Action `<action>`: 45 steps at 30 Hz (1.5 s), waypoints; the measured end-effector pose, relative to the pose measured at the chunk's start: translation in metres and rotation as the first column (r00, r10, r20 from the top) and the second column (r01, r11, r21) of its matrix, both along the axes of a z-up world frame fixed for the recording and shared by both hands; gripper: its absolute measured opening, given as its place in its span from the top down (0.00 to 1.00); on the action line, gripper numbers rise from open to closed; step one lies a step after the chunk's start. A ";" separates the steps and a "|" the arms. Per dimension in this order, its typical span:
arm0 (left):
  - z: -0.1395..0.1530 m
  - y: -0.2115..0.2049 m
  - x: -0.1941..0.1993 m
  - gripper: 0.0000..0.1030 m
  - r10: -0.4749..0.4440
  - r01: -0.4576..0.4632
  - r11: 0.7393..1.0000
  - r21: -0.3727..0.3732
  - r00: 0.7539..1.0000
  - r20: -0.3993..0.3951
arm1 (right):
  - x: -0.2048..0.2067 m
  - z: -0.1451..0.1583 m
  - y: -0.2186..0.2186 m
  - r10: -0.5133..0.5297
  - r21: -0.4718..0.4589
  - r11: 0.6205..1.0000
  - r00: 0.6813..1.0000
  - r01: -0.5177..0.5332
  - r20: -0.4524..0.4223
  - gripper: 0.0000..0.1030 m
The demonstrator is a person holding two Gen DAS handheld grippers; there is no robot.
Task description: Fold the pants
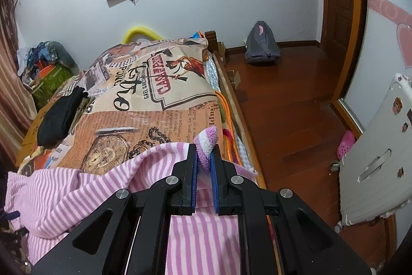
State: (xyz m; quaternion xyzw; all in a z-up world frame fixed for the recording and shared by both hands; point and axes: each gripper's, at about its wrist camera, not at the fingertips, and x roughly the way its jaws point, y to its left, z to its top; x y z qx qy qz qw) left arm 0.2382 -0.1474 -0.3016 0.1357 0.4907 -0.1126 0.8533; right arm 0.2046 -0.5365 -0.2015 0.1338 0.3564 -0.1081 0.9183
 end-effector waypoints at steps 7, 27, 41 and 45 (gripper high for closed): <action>0.016 -0.007 -0.003 0.94 -0.021 0.021 1.000 0.001 0.998 0.052 | -0.008 0.012 -0.001 -0.011 -0.007 1.000 0.999 0.012 0.041 0.92; 0.076 0.026 -0.042 0.98 -0.007 0.022 0.990 -0.139 0.994 0.107 | -0.100 0.044 -0.007 -0.113 0.005 0.993 0.984 0.114 0.139 0.92; 0.043 0.028 -0.054 0.83 0.005 -0.002 0.994 -0.113 1.000 0.024 | -0.130 0.010 -0.019 -0.195 0.108 0.977 0.975 0.184 0.104 0.92; 0.035 0.024 -0.053 0.60 -0.008 0.010 0.995 -0.101 1.000 0.015 | -0.129 0.013 -0.018 -0.183 0.107 0.979 0.977 0.171 0.110 0.92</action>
